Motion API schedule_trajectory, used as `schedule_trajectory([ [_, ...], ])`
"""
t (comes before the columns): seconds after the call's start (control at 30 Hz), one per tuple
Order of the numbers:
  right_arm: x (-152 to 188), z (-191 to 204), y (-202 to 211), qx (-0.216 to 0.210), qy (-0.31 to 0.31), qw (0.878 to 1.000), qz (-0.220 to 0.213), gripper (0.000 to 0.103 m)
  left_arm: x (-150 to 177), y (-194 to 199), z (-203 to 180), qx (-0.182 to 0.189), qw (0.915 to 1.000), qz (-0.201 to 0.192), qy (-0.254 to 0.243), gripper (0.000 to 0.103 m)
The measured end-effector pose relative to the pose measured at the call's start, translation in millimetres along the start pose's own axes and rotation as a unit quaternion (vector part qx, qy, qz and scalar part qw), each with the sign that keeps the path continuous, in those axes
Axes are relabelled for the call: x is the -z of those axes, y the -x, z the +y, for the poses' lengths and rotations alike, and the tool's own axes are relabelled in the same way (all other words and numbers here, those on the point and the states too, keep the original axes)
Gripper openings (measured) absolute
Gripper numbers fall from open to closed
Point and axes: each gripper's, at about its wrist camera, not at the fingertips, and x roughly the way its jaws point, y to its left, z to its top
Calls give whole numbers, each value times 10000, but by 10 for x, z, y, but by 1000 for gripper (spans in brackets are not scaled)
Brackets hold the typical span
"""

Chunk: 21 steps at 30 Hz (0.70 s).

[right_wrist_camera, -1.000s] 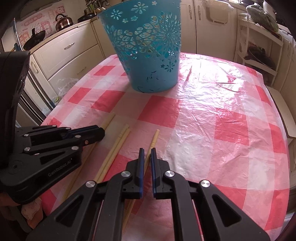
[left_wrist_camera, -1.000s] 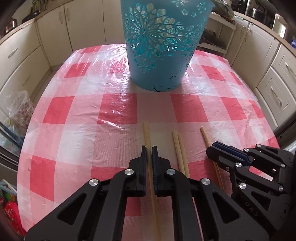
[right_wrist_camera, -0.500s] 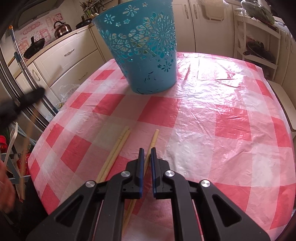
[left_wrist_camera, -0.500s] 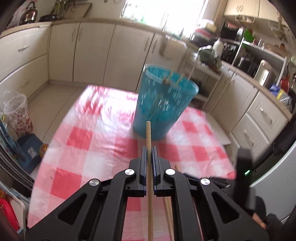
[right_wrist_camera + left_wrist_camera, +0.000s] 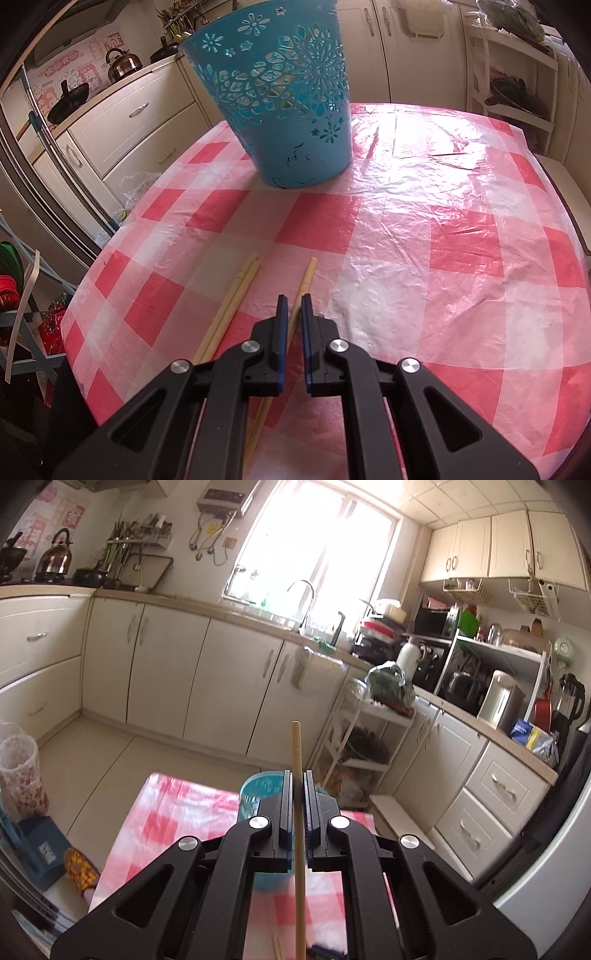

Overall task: Organize utensils
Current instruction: 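Raise the chopstick in the left tool over the basket and release it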

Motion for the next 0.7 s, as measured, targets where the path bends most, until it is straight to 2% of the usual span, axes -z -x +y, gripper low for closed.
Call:
schedule_trajectory([
  [0.37, -1, -70, 1, -220, -215, 9995, 0, 8, -590, -675, -130, -48, 9980, -611, 146, 5],
  [0.5, -2, -83, 1, -280, -266, 9993, 1, 8, -590, -957, -72, -181, 9972, -677, 246, 5],
  [0.7, -5, -117, 5, -363, -326, 9988, 5, 8, -394, -1257, 79, -434, 9953, -744, 447, 5],
])
